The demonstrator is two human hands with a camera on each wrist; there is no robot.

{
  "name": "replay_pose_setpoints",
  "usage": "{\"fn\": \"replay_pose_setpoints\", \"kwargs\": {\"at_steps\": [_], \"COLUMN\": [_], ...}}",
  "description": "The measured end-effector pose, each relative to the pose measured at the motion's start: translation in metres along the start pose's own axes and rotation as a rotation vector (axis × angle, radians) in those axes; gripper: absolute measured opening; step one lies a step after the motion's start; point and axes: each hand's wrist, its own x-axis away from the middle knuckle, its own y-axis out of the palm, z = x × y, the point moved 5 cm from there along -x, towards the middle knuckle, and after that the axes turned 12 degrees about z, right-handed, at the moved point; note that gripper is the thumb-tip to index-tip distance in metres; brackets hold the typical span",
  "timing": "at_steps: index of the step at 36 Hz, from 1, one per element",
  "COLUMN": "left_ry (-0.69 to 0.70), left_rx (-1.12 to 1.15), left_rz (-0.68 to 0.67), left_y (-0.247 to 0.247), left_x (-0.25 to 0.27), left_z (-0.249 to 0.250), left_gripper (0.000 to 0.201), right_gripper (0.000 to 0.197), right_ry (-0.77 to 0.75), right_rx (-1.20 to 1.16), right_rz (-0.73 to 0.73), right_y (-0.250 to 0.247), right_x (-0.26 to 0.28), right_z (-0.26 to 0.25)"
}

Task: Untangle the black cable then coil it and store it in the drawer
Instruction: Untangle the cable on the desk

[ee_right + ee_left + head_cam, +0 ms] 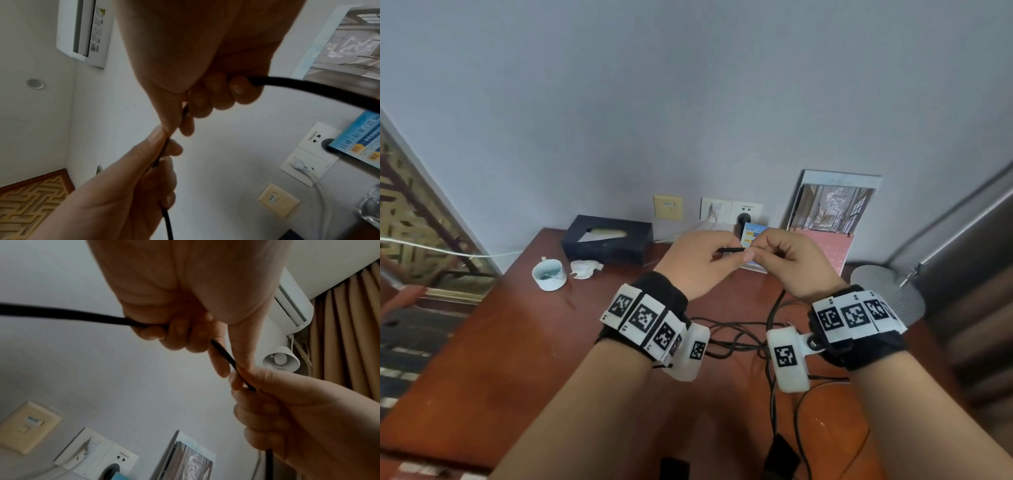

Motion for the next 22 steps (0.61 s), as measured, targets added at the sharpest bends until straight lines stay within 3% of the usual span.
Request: {"fn": "replay_pose_setpoints", "kwargs": {"at_steps": [6,11,15,22], "left_ry": [-0.017,0.005,0.023,-0.056], "left_rx": [0.041,-0.007,-0.045,-0.105], "left_rz": [0.084,0.167,0.203,0.419], "left_y": [-0.010,-0.019,-0.029,-0.076], "left_x": [-0.004,-0.006,-0.008,-0.007], "left_z": [-0.004,-0.011,-0.013,-0.037], "left_gripper": [0.032,0.021,0.021,0.021], "right_gripper": [0.019,0.029,0.023,0.017], "right_ry": [-0.028,-0.027,-0.043,0.110], "right_rx": [-0.053,-0.067,0.008,0.085], "right_rz": [0.081,0.091,0.077,0.075], "right_y": [0.001,-0.002,-0.002,-0.023], "right_x": [0.008,0.008,0.006,0.017], "right_z": [0.001,0.006,0.007,0.060]}}
